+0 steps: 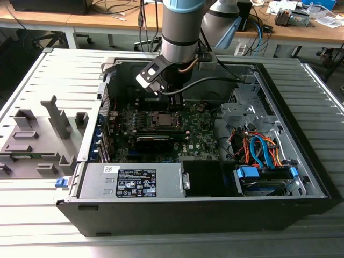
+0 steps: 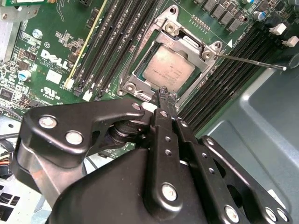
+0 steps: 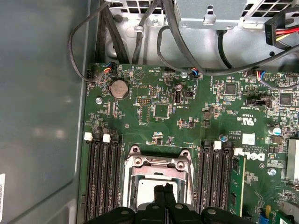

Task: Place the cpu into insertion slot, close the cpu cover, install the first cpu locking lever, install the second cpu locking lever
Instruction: 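Close the cpu cover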

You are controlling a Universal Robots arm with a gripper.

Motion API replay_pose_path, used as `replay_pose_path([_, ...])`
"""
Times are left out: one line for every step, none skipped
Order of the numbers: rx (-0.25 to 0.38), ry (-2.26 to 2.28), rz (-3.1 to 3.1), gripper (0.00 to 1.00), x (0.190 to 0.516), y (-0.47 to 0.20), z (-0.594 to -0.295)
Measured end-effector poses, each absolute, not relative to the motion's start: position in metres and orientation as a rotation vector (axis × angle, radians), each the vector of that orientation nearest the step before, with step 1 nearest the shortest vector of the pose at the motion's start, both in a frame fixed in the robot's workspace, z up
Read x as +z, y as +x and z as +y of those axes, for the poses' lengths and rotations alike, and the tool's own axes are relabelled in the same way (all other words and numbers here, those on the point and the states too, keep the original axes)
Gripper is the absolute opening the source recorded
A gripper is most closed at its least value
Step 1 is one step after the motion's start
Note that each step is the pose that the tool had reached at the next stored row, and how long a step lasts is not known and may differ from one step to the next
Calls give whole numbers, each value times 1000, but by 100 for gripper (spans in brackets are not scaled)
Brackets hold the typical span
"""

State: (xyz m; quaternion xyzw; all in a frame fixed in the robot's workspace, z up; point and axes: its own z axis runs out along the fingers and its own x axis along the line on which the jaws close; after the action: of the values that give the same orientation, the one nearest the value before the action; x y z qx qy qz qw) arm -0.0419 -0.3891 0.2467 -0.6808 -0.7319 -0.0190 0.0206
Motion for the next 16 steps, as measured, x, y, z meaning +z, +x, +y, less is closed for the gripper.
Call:
replay_pose_path([-59, -2111, -2270, 11, 246, -42, -389])
replay_pose_path([-59, -2111, -2270, 11, 246, -42, -389])
replay_pose_path([-59, -2111, -2270, 11, 246, -42, -389])
replay_pose_path([-59, -2111, -2270, 11, 246, -42, -389])
replay_pose_path([-59, -2111, -2270, 11, 246, -42, -389])
replay_pose_path([-59, -2111, -2270, 11, 246, -42, -389])
replay_pose_path([-59, -2111, -2270, 11, 245, -42, -389])
replay_pose_path([-59, -2111, -2270, 11, 245, -42, -389])
replay_pose_path([-59, -2111, -2270, 11, 245, -42, -389])
replay_pose_path([-59, -2111, -2270, 11, 244, -42, -389])
replay_pose_path([-59, -2111, -2270, 11, 243, -42, -389])
replay_pose_path([-59, -2111, -2270, 11, 242, -42, -389])
replay_pose_path([-59, -2111, -2270, 11, 242, -42, -389])
replay_pose_path([-59, -2111, -2270, 11, 242, -42, -389])
replay_pose_path([-59, -2111, -2270, 11, 242, -42, -389])
replay_pose_path([-59, -2111, -2270, 11, 242, -42, -389])
